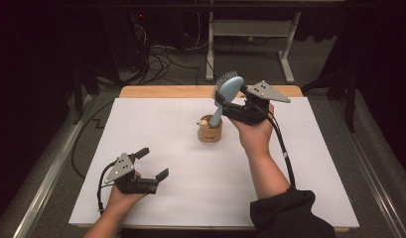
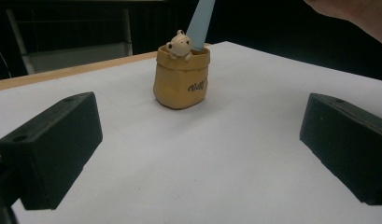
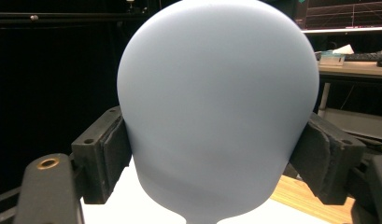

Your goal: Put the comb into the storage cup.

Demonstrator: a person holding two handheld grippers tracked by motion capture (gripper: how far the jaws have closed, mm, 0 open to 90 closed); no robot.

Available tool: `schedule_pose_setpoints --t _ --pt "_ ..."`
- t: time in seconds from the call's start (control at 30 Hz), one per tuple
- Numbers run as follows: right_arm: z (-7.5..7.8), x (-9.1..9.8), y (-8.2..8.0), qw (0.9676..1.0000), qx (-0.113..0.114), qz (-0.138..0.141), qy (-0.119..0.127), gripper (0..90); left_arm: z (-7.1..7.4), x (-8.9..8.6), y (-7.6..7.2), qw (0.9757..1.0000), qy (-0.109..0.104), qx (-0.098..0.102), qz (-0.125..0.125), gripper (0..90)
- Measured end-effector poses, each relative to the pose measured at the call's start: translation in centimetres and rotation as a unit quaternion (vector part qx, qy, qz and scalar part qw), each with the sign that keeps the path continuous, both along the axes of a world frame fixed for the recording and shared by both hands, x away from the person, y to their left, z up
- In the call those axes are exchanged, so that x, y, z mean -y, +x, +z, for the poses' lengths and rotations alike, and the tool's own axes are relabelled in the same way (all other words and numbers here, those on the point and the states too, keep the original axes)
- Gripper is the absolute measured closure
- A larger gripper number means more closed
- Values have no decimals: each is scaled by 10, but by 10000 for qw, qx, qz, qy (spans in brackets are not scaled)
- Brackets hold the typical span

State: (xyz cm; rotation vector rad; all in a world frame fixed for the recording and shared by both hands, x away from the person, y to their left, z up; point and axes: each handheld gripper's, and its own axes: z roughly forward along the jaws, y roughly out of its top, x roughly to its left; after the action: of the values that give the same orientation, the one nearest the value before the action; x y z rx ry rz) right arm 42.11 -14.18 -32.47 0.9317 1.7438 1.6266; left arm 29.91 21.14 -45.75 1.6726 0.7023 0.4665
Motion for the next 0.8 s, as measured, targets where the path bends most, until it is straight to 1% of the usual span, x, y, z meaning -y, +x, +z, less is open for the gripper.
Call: schedule_pose_setpoints --t 0.27,0.5,0.8 --pt "-5 -5 8 10000 -73 -26 -13 208 0 0 0 10000 11 2 3 0" --pt "-8 -10 13 9999 -111 -26 -77 207 0 0 0 10000 19 3 -1 0" --pt "-13 -18 19 9998 -166 -14 -102 208 0 -1 0 10000 -25 -15 9 0"
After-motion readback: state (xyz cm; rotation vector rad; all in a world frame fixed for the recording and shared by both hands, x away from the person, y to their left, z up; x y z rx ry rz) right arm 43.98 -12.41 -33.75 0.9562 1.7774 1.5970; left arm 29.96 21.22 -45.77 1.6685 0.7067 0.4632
